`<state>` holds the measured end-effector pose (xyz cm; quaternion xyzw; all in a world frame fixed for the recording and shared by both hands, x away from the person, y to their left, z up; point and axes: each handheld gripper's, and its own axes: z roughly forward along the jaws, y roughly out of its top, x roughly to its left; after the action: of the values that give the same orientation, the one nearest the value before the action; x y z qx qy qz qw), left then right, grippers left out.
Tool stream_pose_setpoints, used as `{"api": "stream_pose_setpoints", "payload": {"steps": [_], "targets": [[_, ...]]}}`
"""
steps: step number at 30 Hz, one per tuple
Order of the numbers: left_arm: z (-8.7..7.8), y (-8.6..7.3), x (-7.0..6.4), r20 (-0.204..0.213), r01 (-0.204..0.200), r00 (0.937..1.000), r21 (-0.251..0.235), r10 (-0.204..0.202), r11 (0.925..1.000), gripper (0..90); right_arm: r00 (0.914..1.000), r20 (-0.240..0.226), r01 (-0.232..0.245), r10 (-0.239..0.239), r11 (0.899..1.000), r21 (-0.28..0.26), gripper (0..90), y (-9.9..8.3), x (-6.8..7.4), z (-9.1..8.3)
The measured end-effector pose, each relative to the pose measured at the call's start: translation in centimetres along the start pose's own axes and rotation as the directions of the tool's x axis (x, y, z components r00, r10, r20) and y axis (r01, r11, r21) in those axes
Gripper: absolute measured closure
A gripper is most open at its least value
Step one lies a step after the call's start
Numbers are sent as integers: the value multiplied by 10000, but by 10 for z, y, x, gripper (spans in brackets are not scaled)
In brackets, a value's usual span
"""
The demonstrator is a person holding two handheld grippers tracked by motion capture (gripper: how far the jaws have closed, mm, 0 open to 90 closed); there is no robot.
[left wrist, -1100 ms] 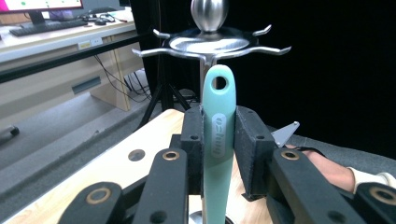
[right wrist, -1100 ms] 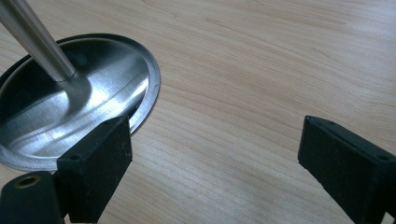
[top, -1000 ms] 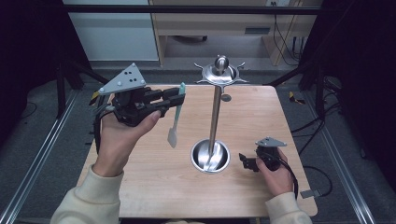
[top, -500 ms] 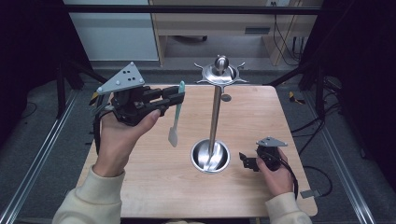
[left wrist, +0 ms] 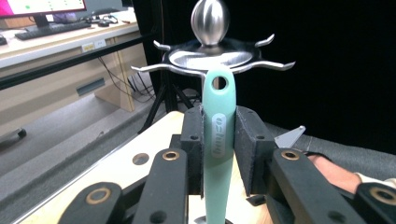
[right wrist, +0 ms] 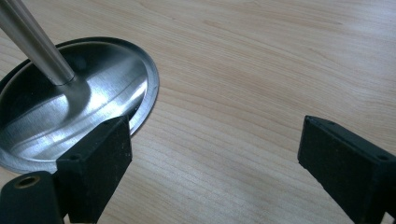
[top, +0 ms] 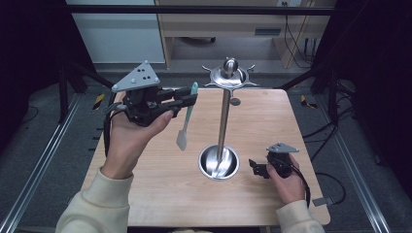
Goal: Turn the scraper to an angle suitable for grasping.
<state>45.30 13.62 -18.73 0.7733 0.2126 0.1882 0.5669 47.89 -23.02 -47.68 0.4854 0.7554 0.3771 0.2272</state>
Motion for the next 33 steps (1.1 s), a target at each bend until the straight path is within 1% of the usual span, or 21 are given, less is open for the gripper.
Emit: {"api": "stream_pose_setpoints", "payload": {"steps": [4, 6, 8, 10, 13, 16, 20, 21, 24, 31, 33], "targets": [[6, -1, 5, 58, 172, 9998, 35, -172, 9998, 741, 10000, 14, -9, 9, 10000, 9, 102, 0, -1, 1], [8, -1, 7, 124, 176, 9998, 92, -177, 9998, 741, 10000, 21, -19, 19, 10000, -9, 101, 1, -2, 1], [9, 0, 6, 156, 160, 9997, 100, -161, 9998, 741, 10000, 27, -22, 22, 10000, -13, 100, 1, -2, 1], [10, 0, 6, 65, 92, 9999, 161, -93, 9998, 741, 10000, 41, -33, 33, 10000, -37, 100, 1, -2, 1], [11, 0, 6, 91, 142, 9999, 168, -143, 9998, 741, 10000, 11, -39, 39, 10000, -34, 99, 1, -2, 0], [12, 0, 7, 44, 107, 9999, 200, -108, 9997, 741, 10000, -8, -37, 37, 10000, -9, 98, 1, -2, 0], [12, 0, 10, 165, 232, 9996, 171, -235, 9996, 741, 10000, 40, -43, 43, 10000, 1, 98, 1, -2, 1], [12, 0, 10, 146, 235, 9996, 175, -238, 9996, 741, 10000, 42, -22, 22, 10000, -17, 98, 0, -2, 1], [14, 0, 10, 280, 274, 9992, 172, -278, 9995, 741, 10000, 45, -42, 43, 10000, -9, 98, 0, -2, 1], [17, 1, 9, 243, 225, 9994, 225, -230, 9995, 741, 10000, 10, 7, -7, 10000, -23, 98, 1, -3, 1], [16, 1, 9, 232, 260, 9994, 217, -265, 9994, 741, 10000, -30, -85, 85, 10000, 6, 98, 1, -2, 1]]}}
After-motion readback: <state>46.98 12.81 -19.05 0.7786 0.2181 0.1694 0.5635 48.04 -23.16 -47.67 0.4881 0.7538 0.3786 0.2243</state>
